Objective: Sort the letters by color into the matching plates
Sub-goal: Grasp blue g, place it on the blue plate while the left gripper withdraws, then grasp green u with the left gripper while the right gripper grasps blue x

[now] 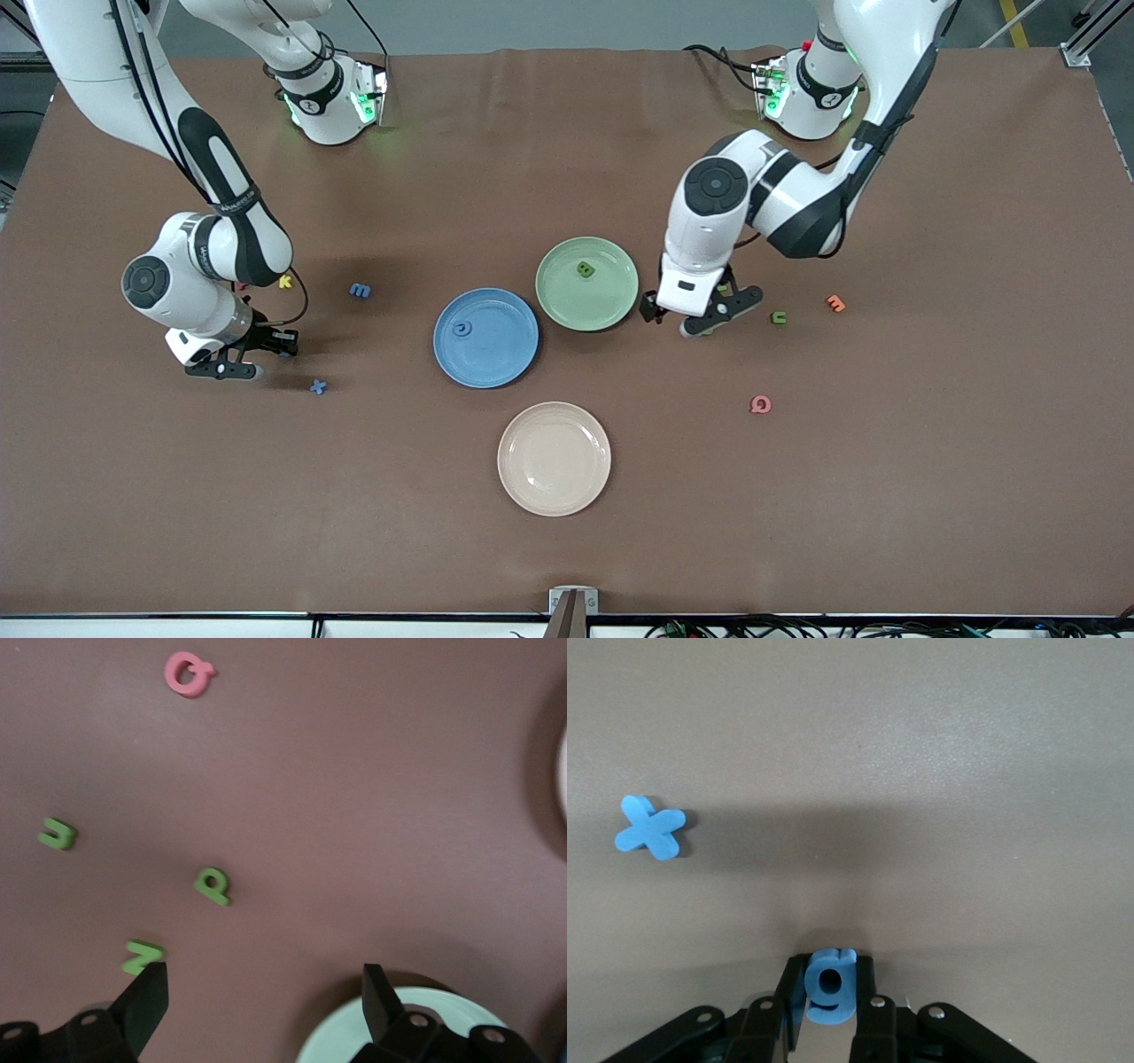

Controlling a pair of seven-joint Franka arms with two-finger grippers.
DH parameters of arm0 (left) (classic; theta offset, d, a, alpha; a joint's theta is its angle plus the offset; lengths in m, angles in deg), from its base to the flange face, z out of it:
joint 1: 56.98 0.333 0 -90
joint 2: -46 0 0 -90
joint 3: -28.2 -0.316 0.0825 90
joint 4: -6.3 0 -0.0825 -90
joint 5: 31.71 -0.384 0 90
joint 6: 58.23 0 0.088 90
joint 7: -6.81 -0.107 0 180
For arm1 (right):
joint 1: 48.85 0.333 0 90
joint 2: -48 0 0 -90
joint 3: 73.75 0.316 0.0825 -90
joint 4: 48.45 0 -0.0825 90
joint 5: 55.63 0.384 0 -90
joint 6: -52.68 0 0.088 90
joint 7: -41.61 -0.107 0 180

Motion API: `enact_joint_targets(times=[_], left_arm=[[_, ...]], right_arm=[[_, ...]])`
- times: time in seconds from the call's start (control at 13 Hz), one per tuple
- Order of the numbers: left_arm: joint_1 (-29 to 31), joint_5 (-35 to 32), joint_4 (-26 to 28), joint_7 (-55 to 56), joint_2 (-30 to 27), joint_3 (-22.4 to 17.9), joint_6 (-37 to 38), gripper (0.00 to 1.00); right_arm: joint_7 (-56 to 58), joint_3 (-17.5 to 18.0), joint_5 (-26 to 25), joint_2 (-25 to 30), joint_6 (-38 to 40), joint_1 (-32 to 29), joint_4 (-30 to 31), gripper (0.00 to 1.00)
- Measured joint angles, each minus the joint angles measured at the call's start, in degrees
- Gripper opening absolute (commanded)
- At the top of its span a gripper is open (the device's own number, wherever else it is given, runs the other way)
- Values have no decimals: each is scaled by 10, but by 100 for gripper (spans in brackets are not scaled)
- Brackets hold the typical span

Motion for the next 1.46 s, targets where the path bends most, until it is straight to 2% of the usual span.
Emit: enact_joint_targets(times=[0.15,0.31,0.62,0.77,0.85,0.93,1.0,1.23,1.46], left_arm=[[33,0,32,-55,-13,6,0,97],[65,0,66,-105,-27,11,-6,97],[122,0,168,-189,-63,13,-107,97],[153,0,208,-243,-75,13,-132,97],[168,0,221,-267,-78,13,-143,97],[183,0,231,-291,-78,13,-152,97],[196,0,239,-318,-78,12,-160,97],[230,0,261,-375,-75,12,-195,96],[235,0,274,-381,-55,13,-243,94]], right_arm=[[-64,4,0,2,15,28,-5,0],[-178,8,0,9,45,92,-20,0],[-415,12,0,18,106,229,-75,0],[-506,12,0,18,127,279,-105,1],[-543,12,0,18,131,297,-115,19],[-572,11,0,18,133,312,-123,73],[-591,11,0,18,135,320,-128,100],[-601,7,0,14,136,322,-131,100],[-586,0,0,11,136,319,-132,100]])
